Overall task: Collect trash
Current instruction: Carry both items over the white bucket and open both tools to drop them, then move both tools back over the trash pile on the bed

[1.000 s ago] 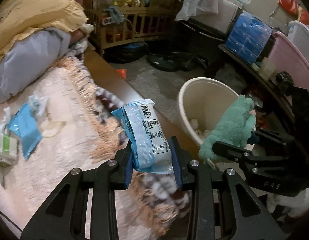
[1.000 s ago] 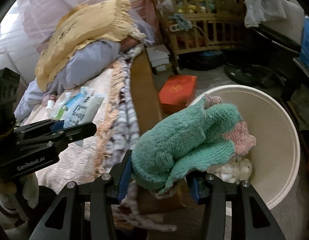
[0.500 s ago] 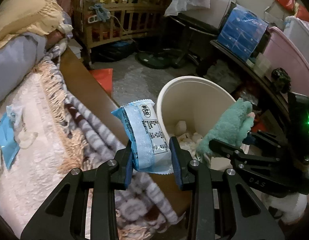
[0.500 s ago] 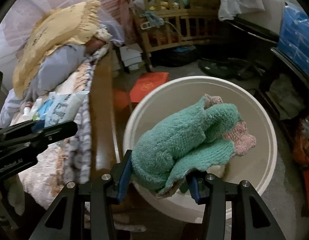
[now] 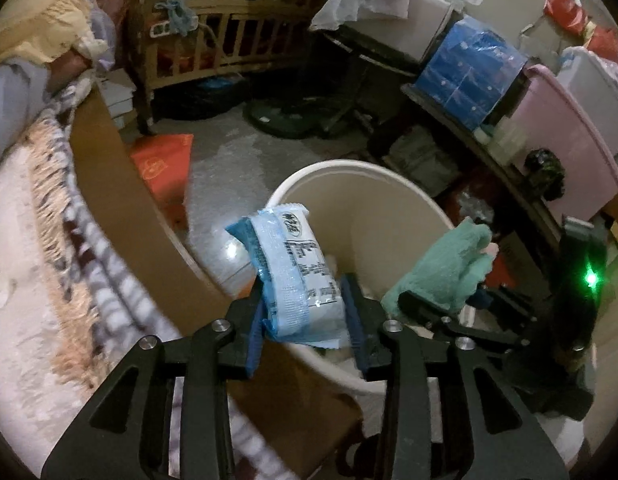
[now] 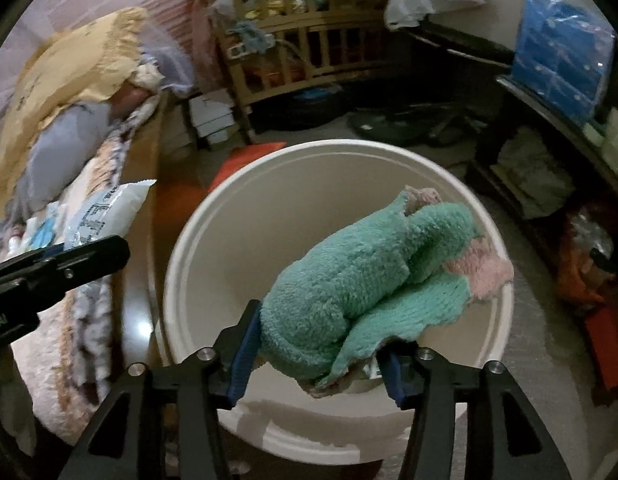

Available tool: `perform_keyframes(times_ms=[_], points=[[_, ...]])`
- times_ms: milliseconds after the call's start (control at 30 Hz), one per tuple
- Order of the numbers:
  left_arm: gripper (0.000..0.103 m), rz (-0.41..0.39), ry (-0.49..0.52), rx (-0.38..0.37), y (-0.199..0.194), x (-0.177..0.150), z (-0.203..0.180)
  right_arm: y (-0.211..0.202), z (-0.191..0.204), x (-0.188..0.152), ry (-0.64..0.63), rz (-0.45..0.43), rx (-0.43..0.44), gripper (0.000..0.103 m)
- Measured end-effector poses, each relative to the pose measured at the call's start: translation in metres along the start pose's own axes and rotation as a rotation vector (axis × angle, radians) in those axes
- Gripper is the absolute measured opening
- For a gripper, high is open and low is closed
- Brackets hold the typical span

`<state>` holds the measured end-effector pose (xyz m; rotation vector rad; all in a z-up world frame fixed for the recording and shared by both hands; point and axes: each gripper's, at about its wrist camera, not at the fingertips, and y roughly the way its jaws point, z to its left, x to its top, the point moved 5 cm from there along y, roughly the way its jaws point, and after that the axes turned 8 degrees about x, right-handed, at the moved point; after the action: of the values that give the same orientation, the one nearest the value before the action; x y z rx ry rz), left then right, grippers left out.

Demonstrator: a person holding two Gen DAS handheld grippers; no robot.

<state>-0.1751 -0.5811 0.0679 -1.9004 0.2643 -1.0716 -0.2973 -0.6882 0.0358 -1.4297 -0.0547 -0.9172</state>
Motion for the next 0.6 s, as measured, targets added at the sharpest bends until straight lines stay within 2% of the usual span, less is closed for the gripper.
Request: perform_keyframes(times_ms=[33,67,100,167,400,600], points=[[0.044,0.0,-0.009,-0.017,0.0,0.001,-0.001,0.0,-0.004,0.0,0.007,-0.004,-0.016,0.058],[0.055,0.002,-0.025,-0.035,0.001,0.002,0.0,-0.001,-0.008,0.0,0.017,-0.008,-0.027,0.065],[0.061,0.002,-0.042,-0.051,0.0,0.002,0.001,-0.002,-0.011,0.001,0.027,-0.012,-0.031,0.068],[0.061,0.002,-0.061,-0.061,-0.003,0.002,0.005,-0.004,-0.015,0.001,0.043,-0.022,-0.019,0.071],[0.061,-0.011,-0.06,0.008,-0.032,-0.006,0.036,-0.006,-0.004,0.003,0.041,-0.04,0.038,0.071],[0.061,-0.04,-0.099,0.109,-0.069,-0.019,0.082,-0.012,0.031,0.009,-0.005,-0.089,0.085,0.071]])
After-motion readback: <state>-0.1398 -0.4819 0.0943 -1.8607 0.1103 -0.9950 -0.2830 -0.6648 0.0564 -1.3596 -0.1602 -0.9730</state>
